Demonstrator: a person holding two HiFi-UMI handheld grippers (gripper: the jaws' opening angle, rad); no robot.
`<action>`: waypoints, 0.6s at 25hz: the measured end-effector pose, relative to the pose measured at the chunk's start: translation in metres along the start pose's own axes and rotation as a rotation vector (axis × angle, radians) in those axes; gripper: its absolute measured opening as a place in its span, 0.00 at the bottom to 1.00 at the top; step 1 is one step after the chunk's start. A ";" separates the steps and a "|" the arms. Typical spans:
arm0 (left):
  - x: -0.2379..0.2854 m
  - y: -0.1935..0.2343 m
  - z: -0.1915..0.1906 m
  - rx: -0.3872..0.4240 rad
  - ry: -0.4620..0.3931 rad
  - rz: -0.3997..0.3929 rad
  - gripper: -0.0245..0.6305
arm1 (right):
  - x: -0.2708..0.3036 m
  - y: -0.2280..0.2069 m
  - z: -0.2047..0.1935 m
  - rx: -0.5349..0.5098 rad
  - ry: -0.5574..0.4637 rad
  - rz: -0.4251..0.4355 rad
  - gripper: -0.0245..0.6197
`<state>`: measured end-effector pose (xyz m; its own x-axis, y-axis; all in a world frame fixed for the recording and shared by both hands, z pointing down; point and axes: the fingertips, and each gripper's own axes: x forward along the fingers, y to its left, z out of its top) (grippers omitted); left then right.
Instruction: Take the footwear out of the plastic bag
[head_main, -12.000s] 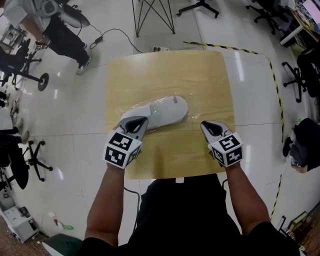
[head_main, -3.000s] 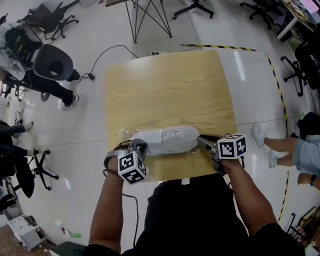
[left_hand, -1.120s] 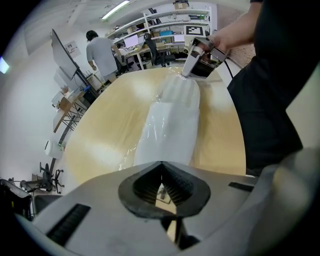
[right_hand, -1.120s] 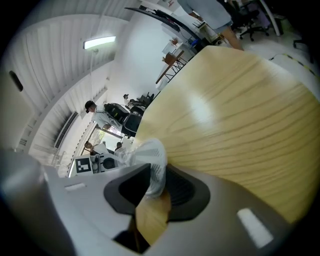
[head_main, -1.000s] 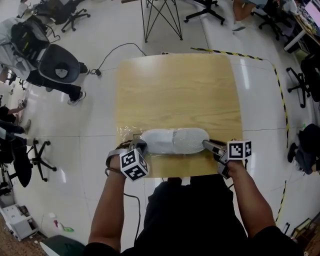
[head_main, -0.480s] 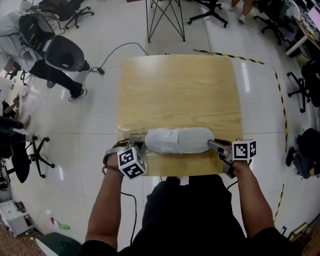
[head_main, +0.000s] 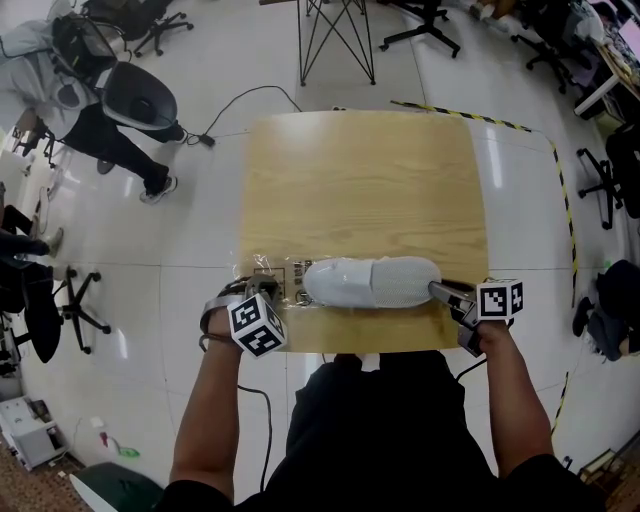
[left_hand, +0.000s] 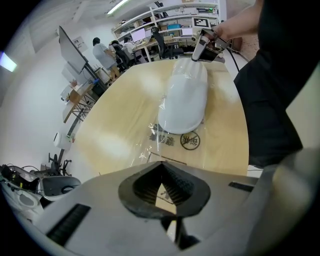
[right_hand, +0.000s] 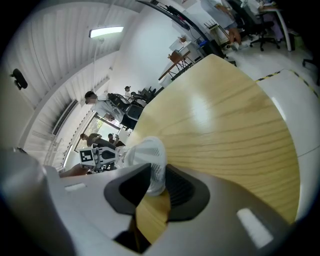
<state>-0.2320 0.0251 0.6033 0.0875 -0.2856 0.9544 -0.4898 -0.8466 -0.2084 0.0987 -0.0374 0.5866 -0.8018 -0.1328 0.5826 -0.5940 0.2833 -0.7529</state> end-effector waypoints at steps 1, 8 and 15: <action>-0.001 0.001 -0.002 -0.004 0.003 0.003 0.05 | -0.002 -0.002 0.000 -0.004 0.004 -0.003 0.19; -0.004 0.009 -0.014 -0.029 0.022 0.028 0.05 | -0.010 -0.008 0.000 -0.016 0.024 -0.009 0.19; -0.008 0.021 -0.015 -0.039 0.037 0.051 0.05 | -0.024 -0.016 0.004 -0.002 0.011 -0.015 0.19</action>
<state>-0.2564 0.0163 0.5941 0.0301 -0.3108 0.9500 -0.5261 -0.8131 -0.2493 0.1269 -0.0424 0.5833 -0.7922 -0.1270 0.5969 -0.6056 0.2837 -0.7435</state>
